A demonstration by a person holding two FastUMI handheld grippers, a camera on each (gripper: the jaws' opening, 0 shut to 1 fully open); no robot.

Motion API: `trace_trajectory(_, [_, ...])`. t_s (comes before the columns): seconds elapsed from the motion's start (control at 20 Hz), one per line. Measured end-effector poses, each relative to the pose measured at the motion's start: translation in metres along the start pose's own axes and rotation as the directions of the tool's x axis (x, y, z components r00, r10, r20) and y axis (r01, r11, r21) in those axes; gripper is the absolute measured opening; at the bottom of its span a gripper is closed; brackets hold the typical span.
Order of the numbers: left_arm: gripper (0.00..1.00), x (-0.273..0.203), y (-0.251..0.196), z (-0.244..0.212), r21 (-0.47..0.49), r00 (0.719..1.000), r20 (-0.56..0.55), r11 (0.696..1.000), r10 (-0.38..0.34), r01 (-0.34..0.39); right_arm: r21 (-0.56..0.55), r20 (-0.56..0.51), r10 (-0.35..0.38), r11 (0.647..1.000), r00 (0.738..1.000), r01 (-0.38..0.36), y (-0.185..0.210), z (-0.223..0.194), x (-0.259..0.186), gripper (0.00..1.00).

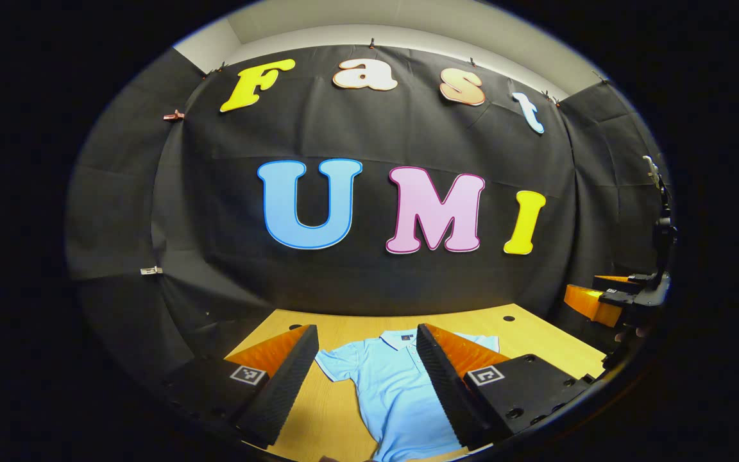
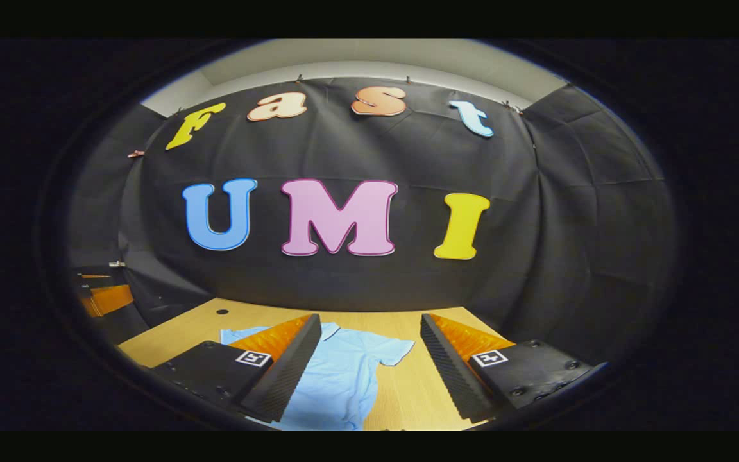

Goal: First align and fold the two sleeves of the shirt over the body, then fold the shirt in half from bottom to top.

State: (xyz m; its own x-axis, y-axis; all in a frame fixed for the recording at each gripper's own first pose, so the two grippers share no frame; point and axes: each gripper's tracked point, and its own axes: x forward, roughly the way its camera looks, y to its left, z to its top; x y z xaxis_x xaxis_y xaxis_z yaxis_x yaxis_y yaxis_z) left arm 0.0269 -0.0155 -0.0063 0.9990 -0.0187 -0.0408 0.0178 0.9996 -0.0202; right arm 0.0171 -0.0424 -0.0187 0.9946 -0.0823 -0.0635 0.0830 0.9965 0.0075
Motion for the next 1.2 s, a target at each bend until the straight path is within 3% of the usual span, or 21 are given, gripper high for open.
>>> trace_trajectory(0.4, [0.98, 0.029, -0.008, -0.008, 0.011, 0.999, -0.040, 1.000, 0.012, -0.011, -0.004, -0.139, 0.026, 1.000, 0.990, -0.027, -0.020, -0.037, 0.065, 0.98])
trace_trajectory(0.7, [0.98, 0.051, -0.007, -0.034, -0.017, 0.994, -0.104, 0.999, 0.032, -0.034, -0.041, -0.293, 0.042, 0.998, 0.955, -0.056, -0.038, -0.089, 0.141, 0.97])
trace_trajectory(0.95, [0.98, 0.065, 0.008, -0.060, -0.007, 0.981, -0.167, 0.995, 0.101, -0.104, -0.021, -0.415, 0.019, 0.999, 0.910, -0.030, -0.056, -0.141, 0.201, 0.97])
trace_trajectory(1.2, [0.98, 0.080, 0.025, -0.082, -0.021, 0.963, -0.231, 0.989, 0.139, -0.148, -0.035, -0.562, 0.003, 0.999, 0.827, -0.028, -0.065, -0.209, 0.247, 0.98])
